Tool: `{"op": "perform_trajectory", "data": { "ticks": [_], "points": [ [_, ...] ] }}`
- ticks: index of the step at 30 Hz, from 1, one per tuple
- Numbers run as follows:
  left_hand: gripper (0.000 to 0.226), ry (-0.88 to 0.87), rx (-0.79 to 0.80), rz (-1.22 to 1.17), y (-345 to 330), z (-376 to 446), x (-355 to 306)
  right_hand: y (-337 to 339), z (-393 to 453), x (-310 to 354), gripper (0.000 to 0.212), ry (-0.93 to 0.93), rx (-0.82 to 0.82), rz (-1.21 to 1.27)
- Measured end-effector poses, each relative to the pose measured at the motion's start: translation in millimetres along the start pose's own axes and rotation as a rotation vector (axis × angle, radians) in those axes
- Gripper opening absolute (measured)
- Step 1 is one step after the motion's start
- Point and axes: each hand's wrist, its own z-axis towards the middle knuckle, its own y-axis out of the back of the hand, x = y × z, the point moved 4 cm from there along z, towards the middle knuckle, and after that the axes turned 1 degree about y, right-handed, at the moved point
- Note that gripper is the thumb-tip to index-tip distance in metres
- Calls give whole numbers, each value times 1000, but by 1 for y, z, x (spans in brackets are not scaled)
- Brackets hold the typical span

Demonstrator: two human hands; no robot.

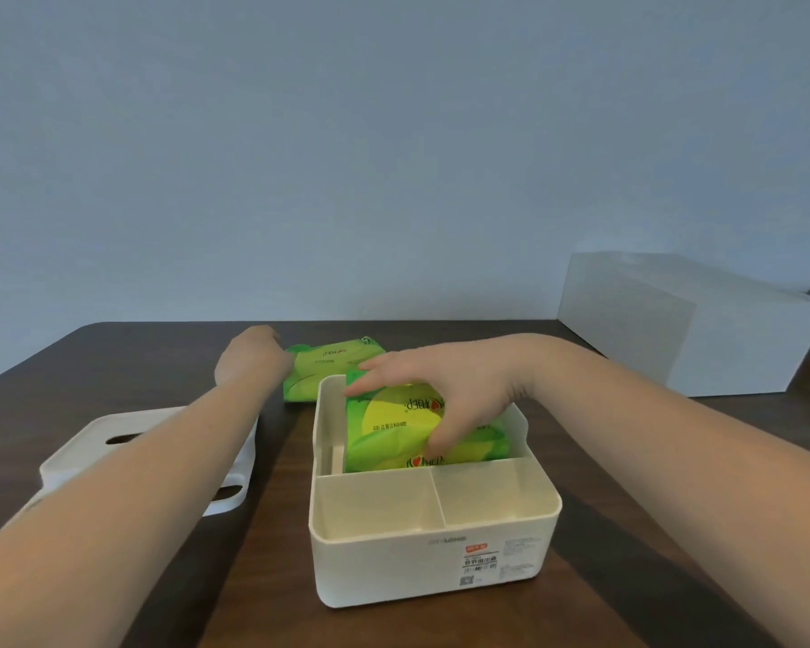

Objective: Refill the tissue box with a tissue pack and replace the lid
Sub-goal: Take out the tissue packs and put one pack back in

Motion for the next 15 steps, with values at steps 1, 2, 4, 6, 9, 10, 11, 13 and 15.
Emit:
{"op": "perform_trajectory", "data": {
  "ticks": [1,2,4,6,9,10,11,13,15],
  "points": [
    [40,-3,8,9,-1,0,1,-1,0,-1,84,-10,-8,12],
    [39,-6,12,13,-1,-1,1,0,0,-3,80,-25,-18,22],
    [34,-14,11,12,1,-2,0,2,-1,-3,72,-52,-30,32],
    [27,-19,-3,24,8,-5,-1,4,-1,-2,67,-59,-37,40],
    [29,-16,-28,47,23,-10,-2,7,-2,5,63,-71,-55,52],
    [31,-15,-34,49,29,-12,-1,9,-2,8,60,-79,-70,59],
    [31,-16,-36,47,34,-14,0,11,-4,11,56,-89,-94,74],
    [30,-16,-35,40,46,-19,6,16,-4,17,47,-101,-180,141],
    [28,-16,-44,38,58,-25,16,20,-3,22,38,-118,-309,239]
  ]
}}
